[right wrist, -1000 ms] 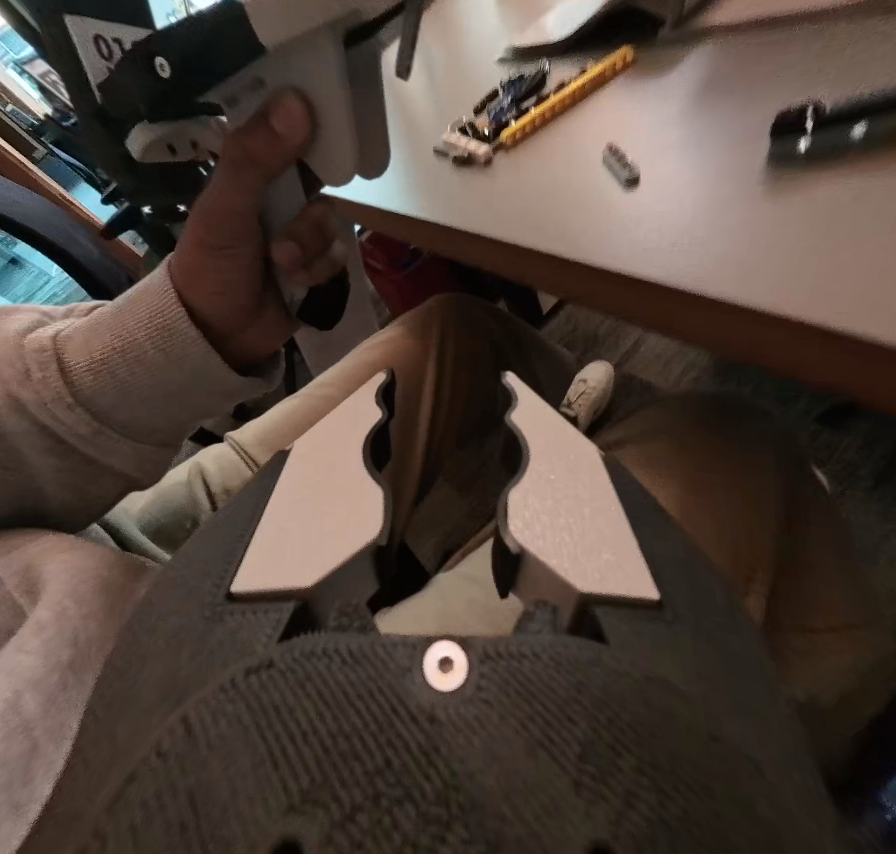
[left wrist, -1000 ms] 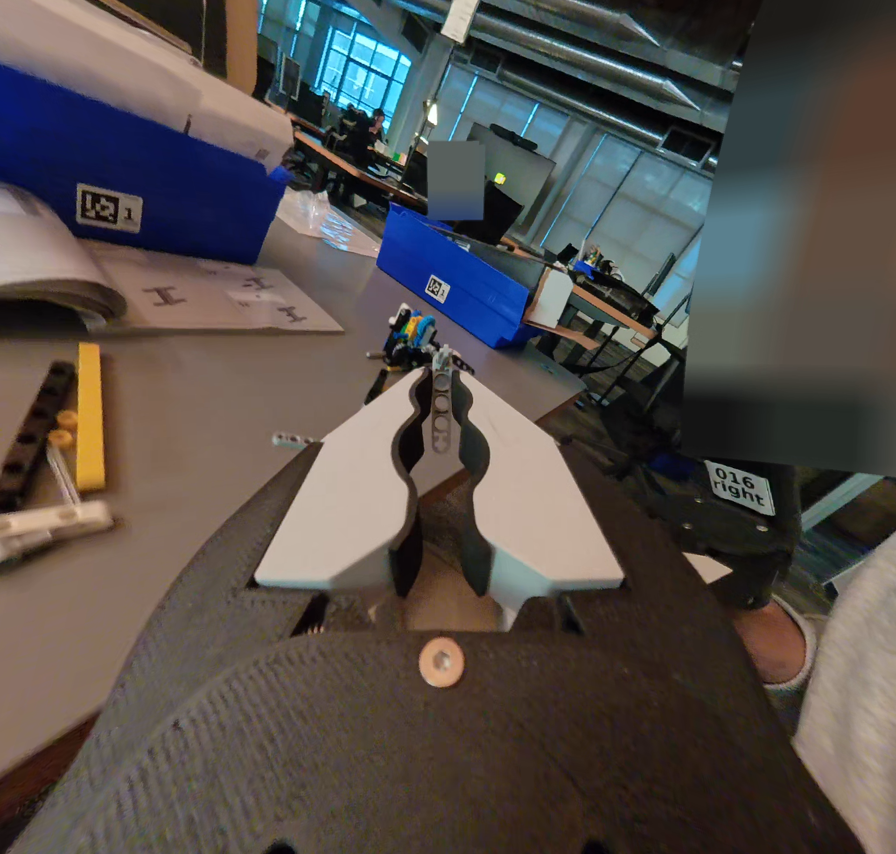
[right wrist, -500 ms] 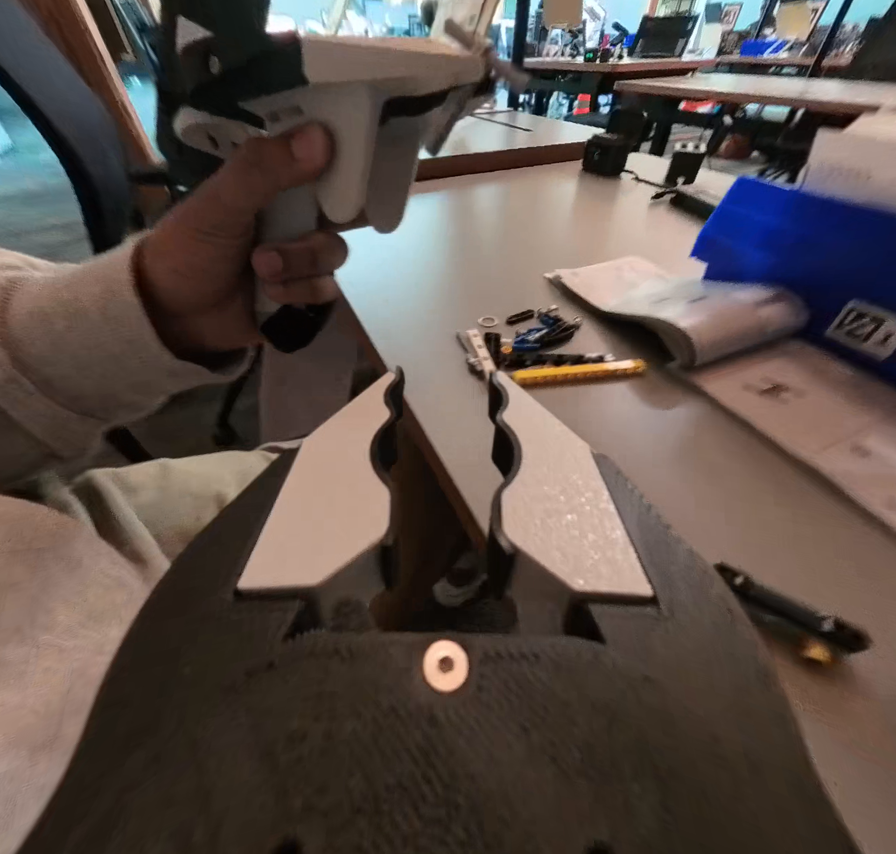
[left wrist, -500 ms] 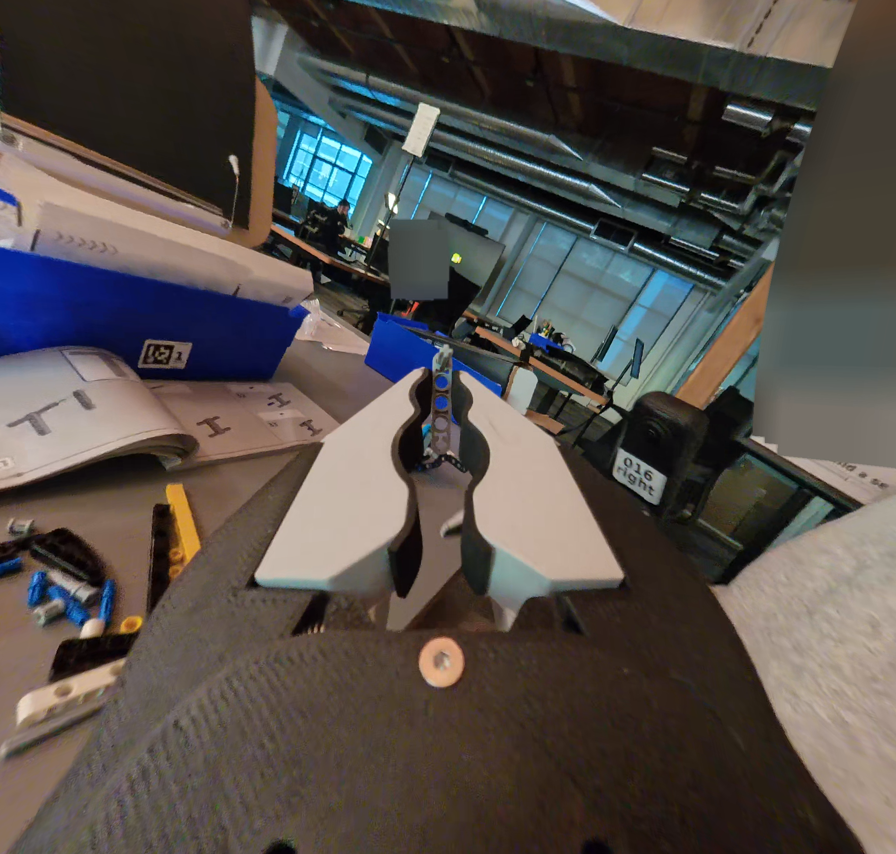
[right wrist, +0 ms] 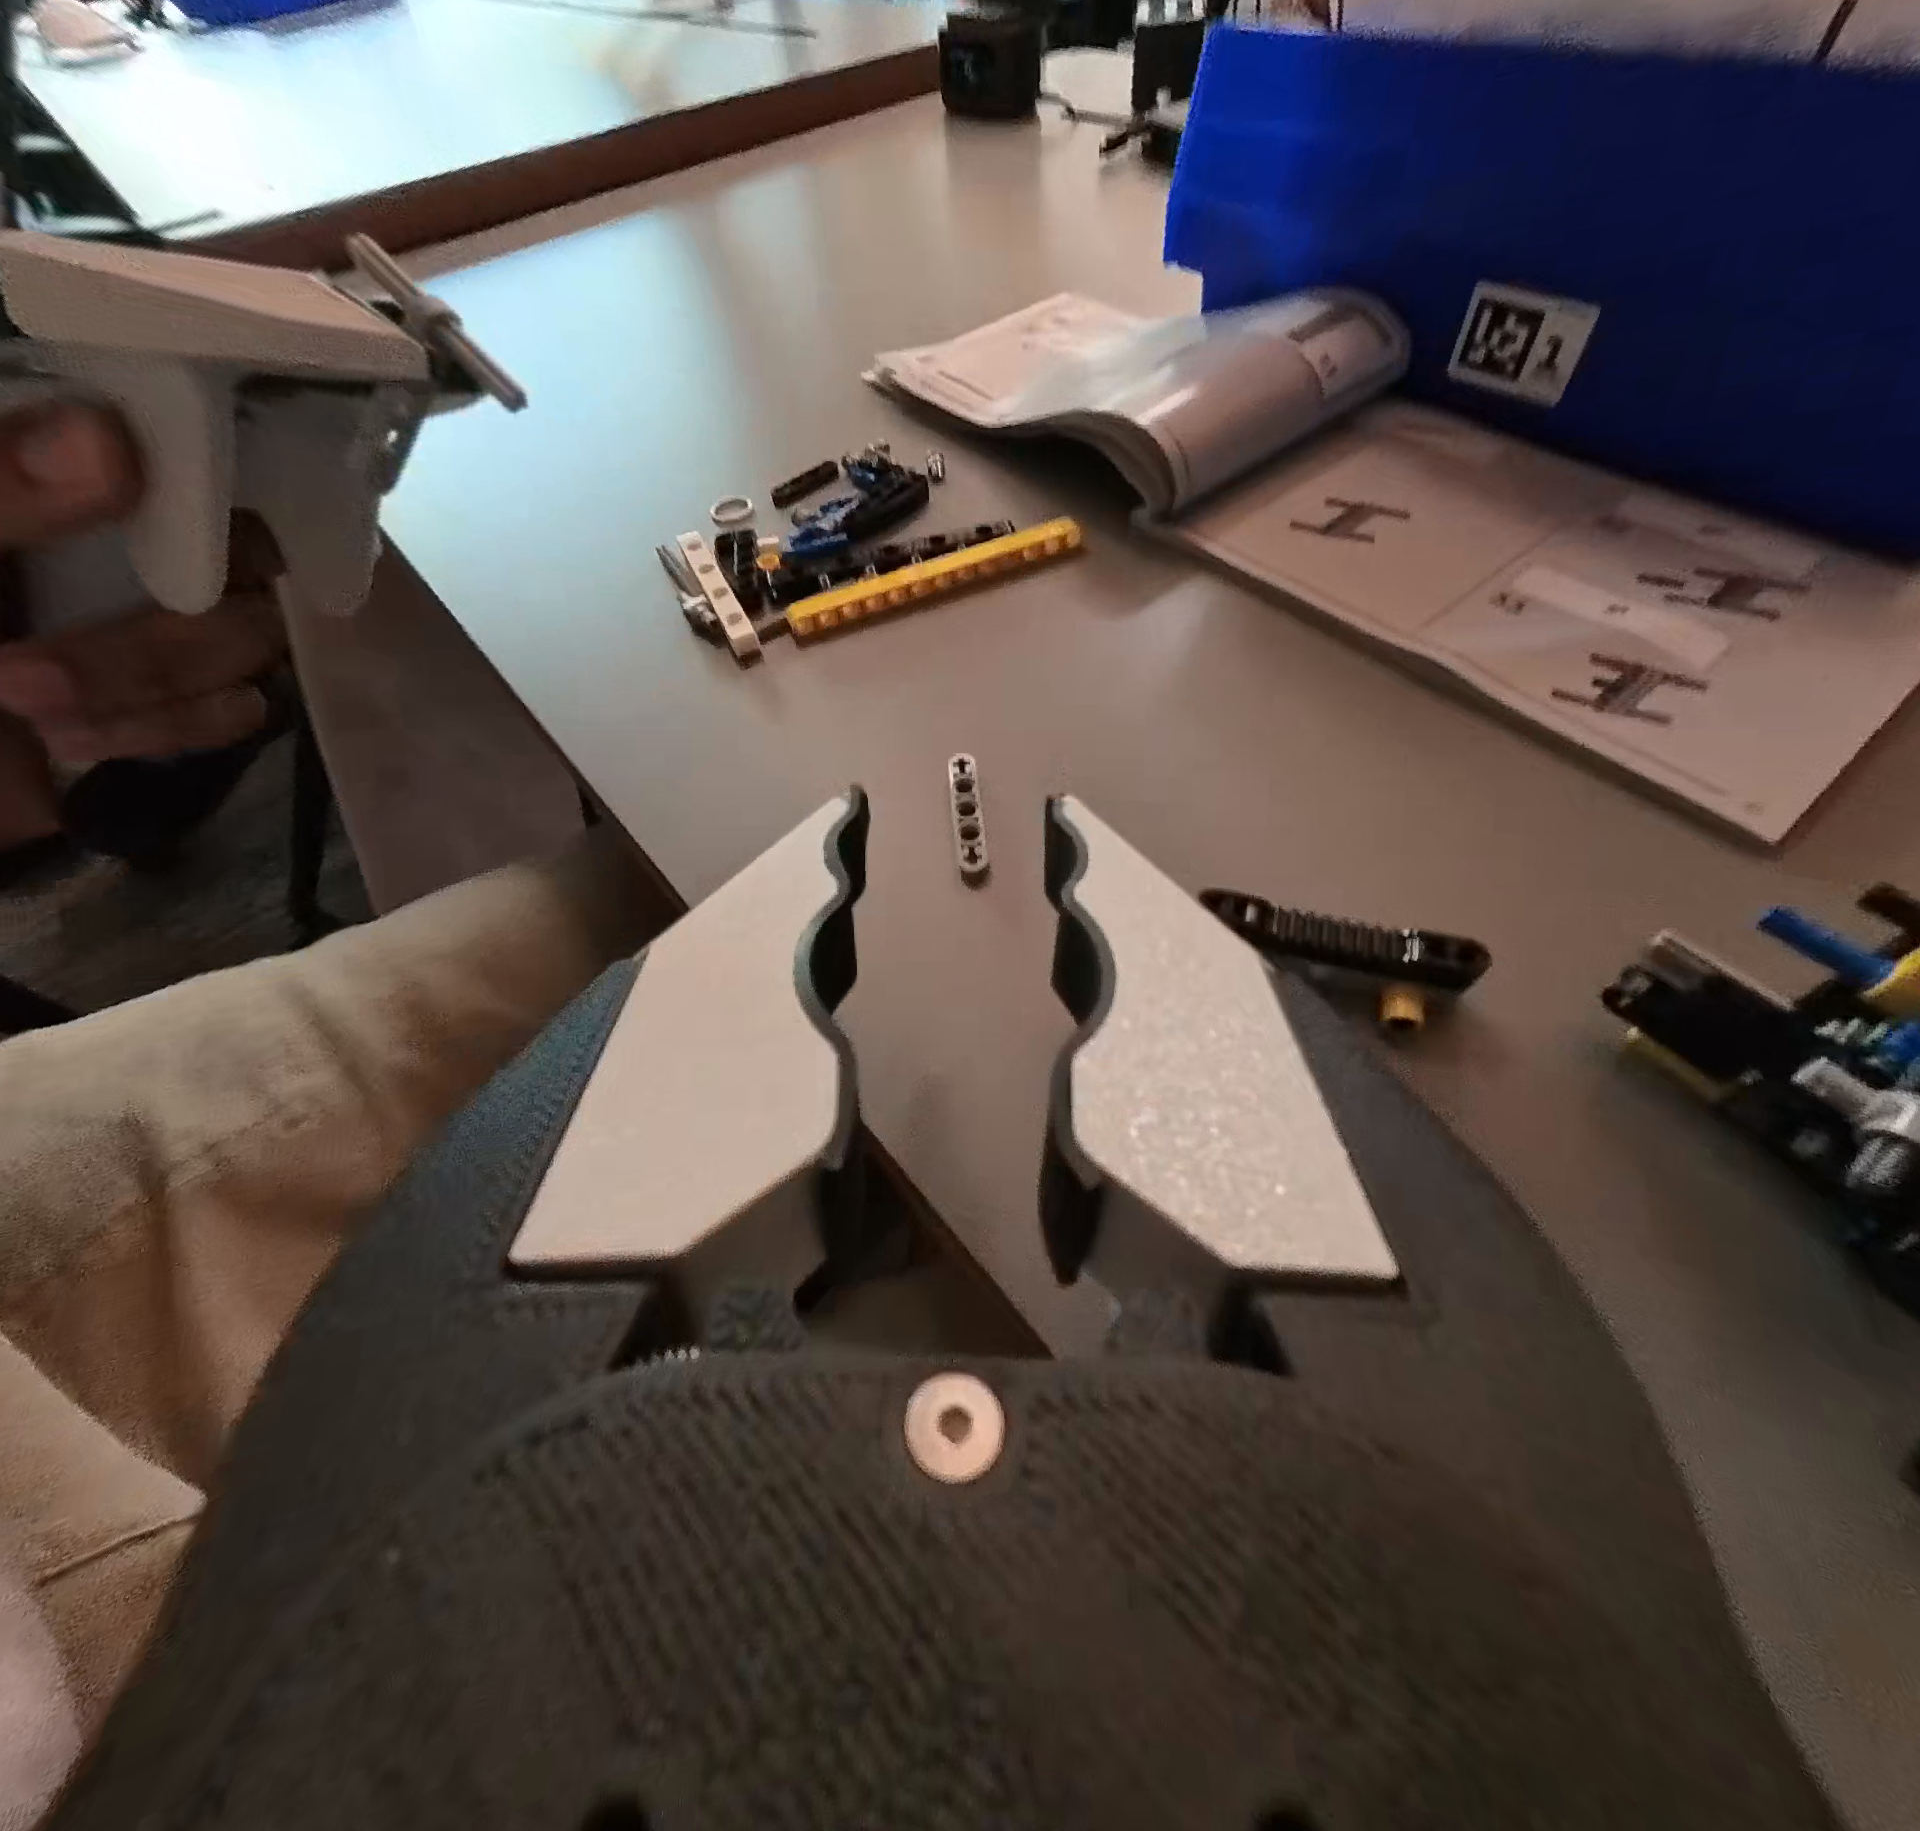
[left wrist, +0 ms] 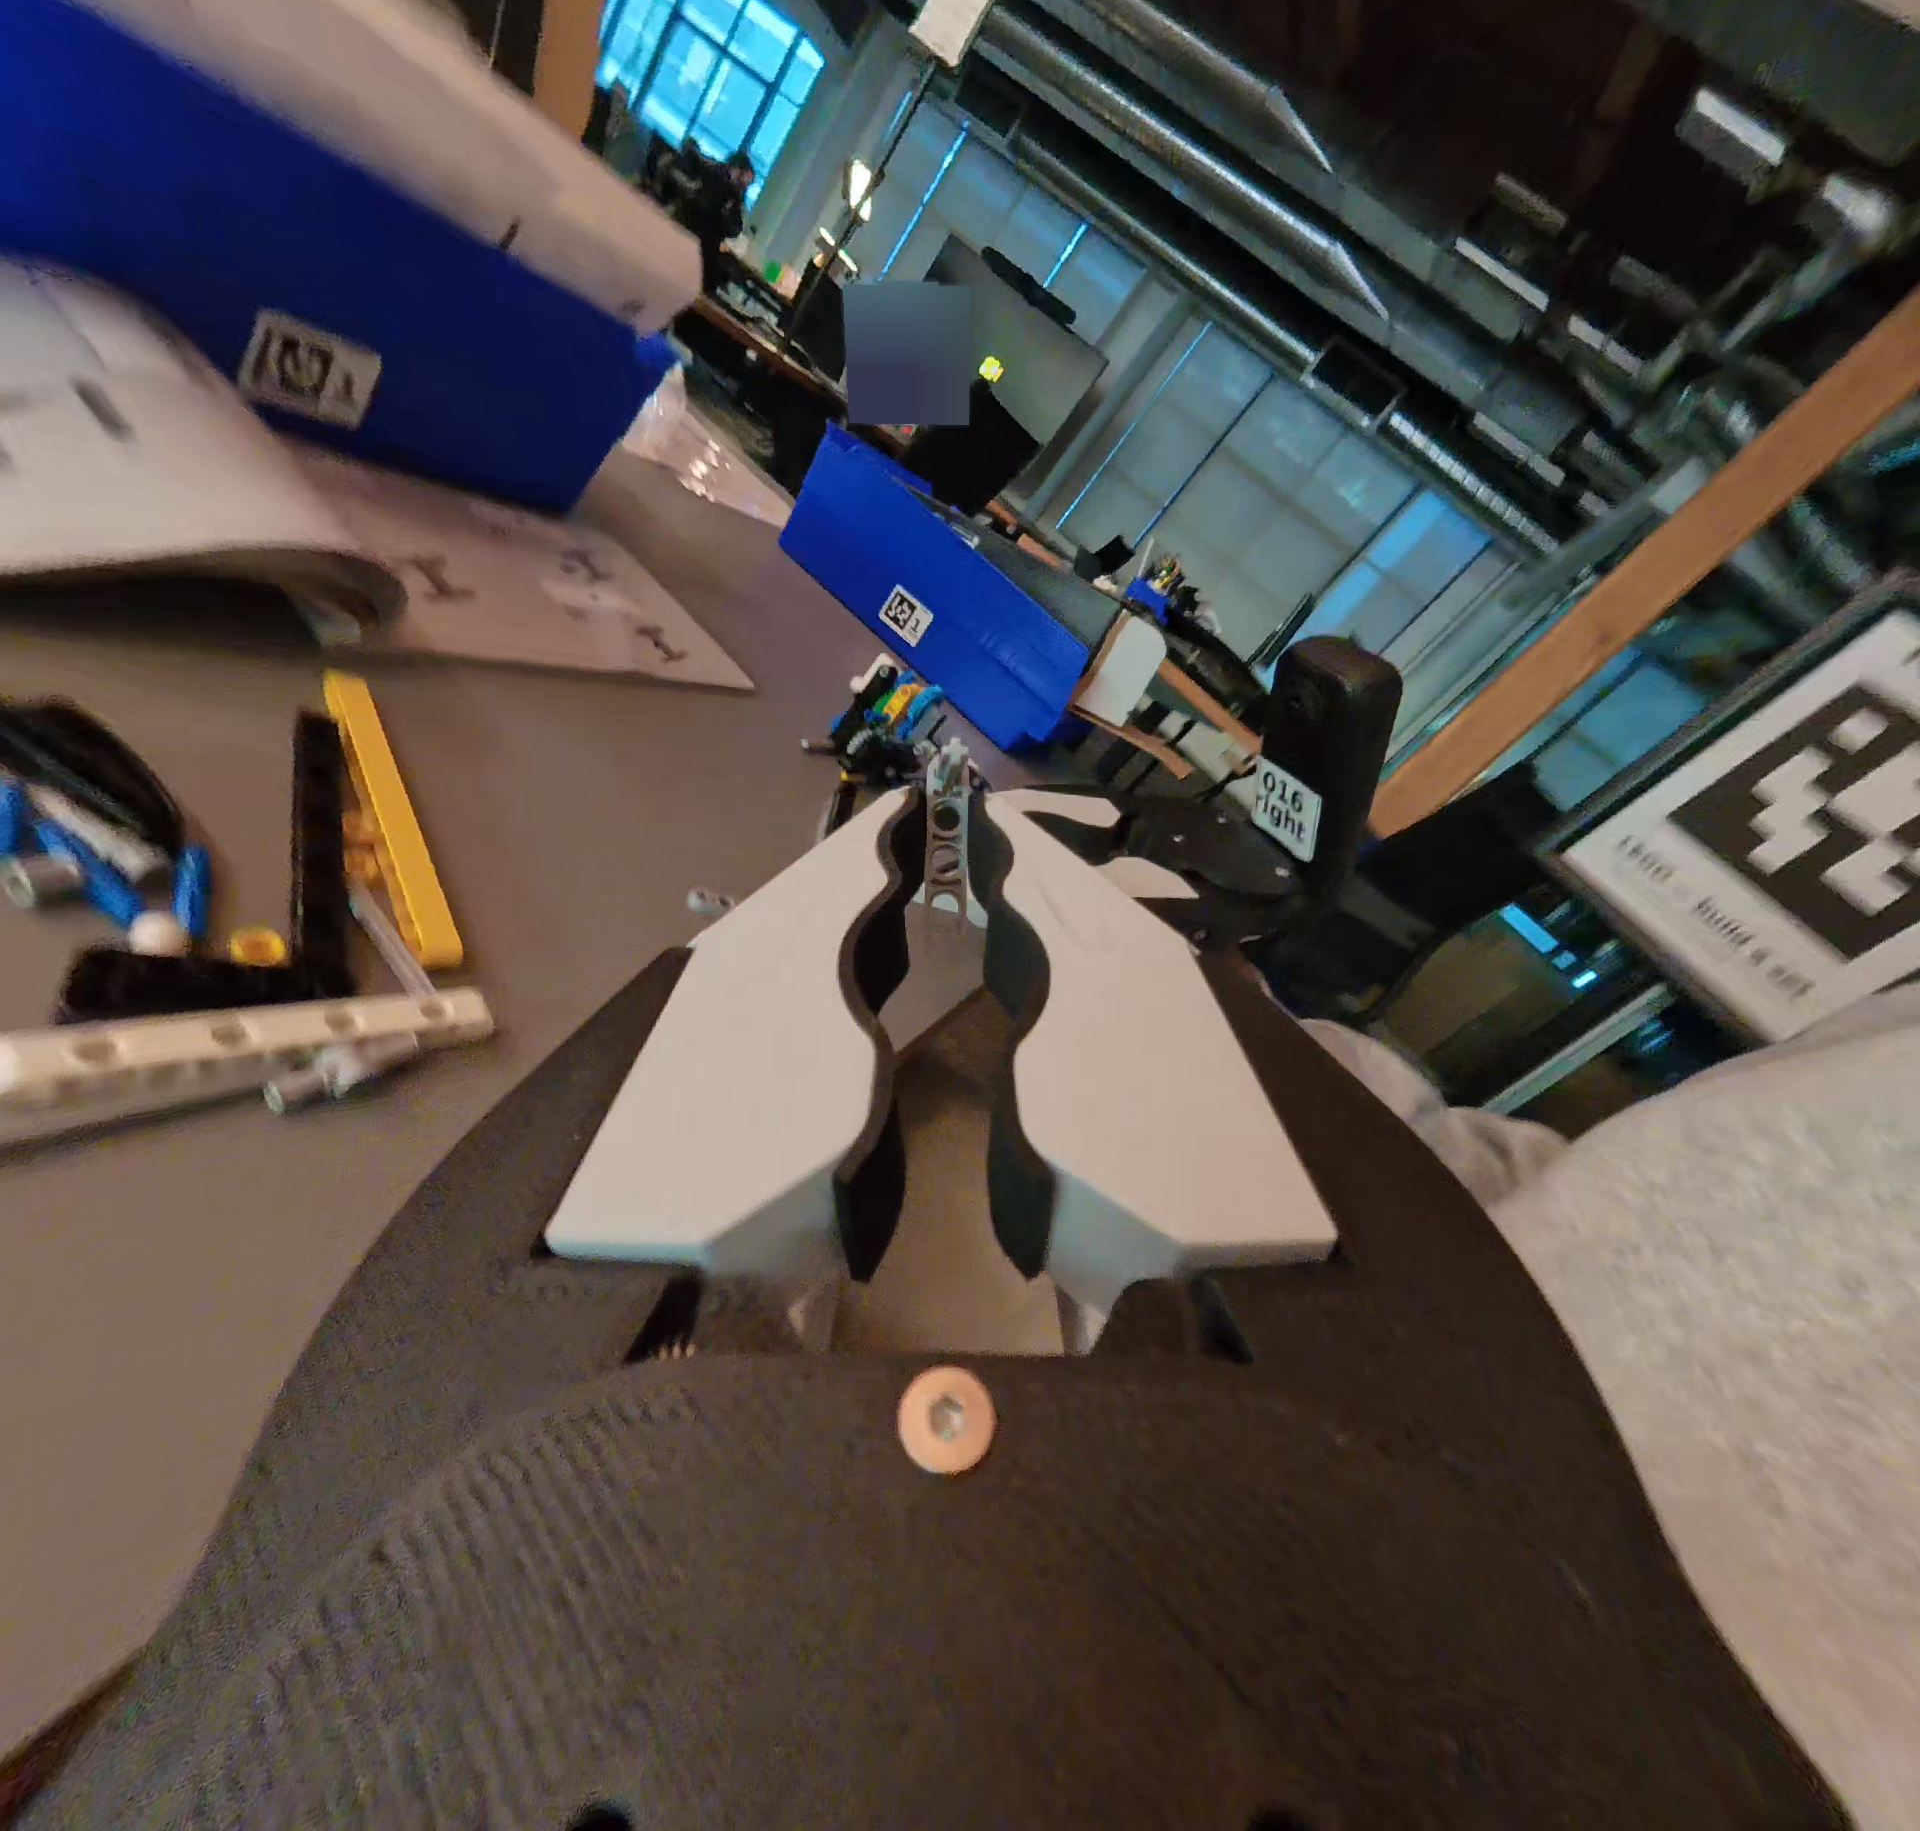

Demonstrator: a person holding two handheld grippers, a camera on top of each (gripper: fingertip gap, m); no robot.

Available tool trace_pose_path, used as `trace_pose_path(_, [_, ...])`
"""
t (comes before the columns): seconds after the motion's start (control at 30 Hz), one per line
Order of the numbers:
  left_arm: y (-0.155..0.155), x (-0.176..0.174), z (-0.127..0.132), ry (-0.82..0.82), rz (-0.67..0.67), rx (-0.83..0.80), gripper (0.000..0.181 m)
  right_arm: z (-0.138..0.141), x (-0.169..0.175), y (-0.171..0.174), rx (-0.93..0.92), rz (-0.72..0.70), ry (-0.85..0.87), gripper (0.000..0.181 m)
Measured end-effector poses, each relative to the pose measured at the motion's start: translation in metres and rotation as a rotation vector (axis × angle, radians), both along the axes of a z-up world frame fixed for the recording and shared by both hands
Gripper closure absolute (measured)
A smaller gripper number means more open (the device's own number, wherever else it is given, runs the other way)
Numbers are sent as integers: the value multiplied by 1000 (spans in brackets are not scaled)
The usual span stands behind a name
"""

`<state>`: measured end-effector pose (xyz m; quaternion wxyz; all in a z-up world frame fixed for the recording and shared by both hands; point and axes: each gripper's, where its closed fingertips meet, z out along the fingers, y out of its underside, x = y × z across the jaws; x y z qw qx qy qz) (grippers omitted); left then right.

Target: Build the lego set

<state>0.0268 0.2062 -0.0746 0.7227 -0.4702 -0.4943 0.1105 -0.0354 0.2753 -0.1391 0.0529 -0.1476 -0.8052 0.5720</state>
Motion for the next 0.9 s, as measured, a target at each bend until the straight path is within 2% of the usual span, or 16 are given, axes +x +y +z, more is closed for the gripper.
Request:
trace_pose_path(0.13, [-5, -13, -4, -55, -25, 246, 177, -12, -2, -3, 63, -42, -46, 149])
trace_pose_path(0.3, [-9, -48, -18, -104, -60, 210, 177, -21, -6, -22, 166, -19, 13, 149])
trace_pose_path(0.4, [-12, -64, -17, -105, -85, 210, 178, -32, -17, -30, 263, -4, 42, 152])
trace_pose_path(0.53, [-9, -77, -15, -103, -99, 192, 177, -39, -12, -44, 294, 66, -74, 181])
trace_pose_path(0.63, [2, -77, -13, -79, -108, 131, 177, -40, -9, -48, 306, 85, -96, 181])
trace_pose_path(0.7, [4, -75, -12, -64, -96, 86, 177, -40, -4, -50, 324, 126, -115, 173])
trace_pose_path(0.9, [-3, -69, 2, -23, -85, 39, 177, -29, -5, -51, 340, 116, 4, 150])
